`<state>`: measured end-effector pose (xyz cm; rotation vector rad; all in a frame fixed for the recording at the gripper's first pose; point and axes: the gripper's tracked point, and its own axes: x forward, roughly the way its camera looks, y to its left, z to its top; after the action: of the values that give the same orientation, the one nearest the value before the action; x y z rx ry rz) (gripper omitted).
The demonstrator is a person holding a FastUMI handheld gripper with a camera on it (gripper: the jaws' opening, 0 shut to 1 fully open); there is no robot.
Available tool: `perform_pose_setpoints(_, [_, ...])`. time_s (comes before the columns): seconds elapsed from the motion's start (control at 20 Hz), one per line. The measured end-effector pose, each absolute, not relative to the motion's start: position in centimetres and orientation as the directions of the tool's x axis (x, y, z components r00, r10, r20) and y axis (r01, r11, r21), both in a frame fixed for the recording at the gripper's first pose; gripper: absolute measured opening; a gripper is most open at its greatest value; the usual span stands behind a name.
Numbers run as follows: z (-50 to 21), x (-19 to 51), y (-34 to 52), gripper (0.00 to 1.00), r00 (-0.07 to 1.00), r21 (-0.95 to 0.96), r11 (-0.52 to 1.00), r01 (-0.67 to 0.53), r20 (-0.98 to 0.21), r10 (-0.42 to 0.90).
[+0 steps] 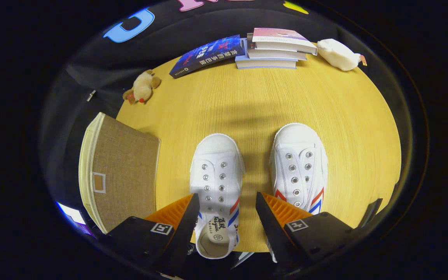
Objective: Open the storage box then place both shoes into the box .Put the left shoe in first, then the right shoe, with the right side of both shoes facing outward in a uniform manner.
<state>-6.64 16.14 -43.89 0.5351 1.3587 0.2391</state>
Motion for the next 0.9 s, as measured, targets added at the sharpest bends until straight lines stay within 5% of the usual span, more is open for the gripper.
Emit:
perform_pose_setpoints(0.25, [-45.8,-7.6,17.4,0.74,0.184,0.487,0.86,0.153,-0.869,0.46])
perform_pose_setpoints(0.45, [-46.4,-7.2,16.3,0.12,0.16,0.449,0.871,0.2,-0.892,0.423])
perform_pose_setpoints(0.9, [-38.1,-5.8,17.1,0.1,0.258,0.595,0.726,0.346,-0.804,0.536])
